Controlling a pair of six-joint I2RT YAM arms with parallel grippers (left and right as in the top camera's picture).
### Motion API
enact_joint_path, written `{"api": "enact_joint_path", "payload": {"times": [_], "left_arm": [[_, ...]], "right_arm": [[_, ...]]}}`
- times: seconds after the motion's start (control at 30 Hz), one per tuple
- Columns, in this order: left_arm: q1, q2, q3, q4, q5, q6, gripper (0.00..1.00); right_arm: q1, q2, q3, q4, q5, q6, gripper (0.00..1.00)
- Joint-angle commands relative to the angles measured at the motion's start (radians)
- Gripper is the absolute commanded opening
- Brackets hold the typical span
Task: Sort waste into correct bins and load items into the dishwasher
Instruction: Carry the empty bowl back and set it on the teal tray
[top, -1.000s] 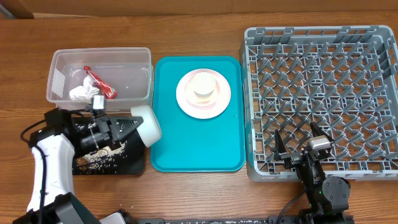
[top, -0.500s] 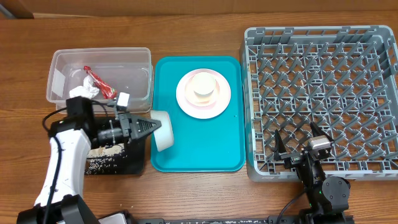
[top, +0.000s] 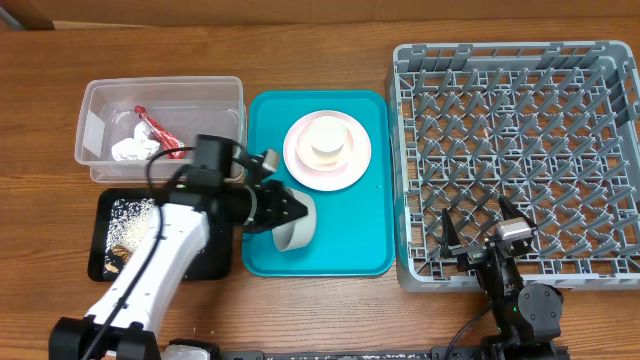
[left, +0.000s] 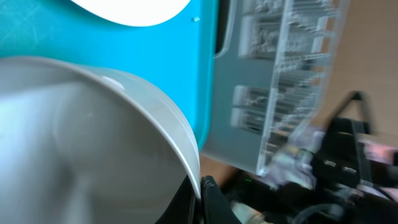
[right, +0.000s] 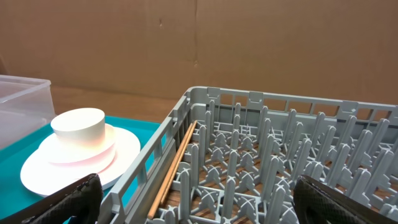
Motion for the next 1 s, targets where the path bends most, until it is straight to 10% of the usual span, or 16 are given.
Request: {"api": "enact_joint_path", "payload": {"times": [0.0, 0.4, 0.83, 0.97], "left_arm": [[-0.101, -0.02, 0.01, 0.022, -0.248, -0.116, 0.04], [-0.428, -0.014, 0.01, 0.127, -0.79, -0.254, 0.04], [-0.47, -0.012, 0.01, 0.103, -0.826, -0.257, 0.04], [-0.47, -0.012, 0.01, 0.103, -0.803, -0.257, 0.2]], "right_arm": [[0.005, -0.012, -0.011, 0.007, 0.009, 0.0, 1.0], [0.005, -0.012, -0.011, 0.007, 0.009, 0.0, 1.0], [0.005, -0.012, -0.011, 0.007, 0.009, 0.0, 1.0], [0.005, -0.012, -0.011, 0.007, 0.009, 0.0, 1.0]]}}
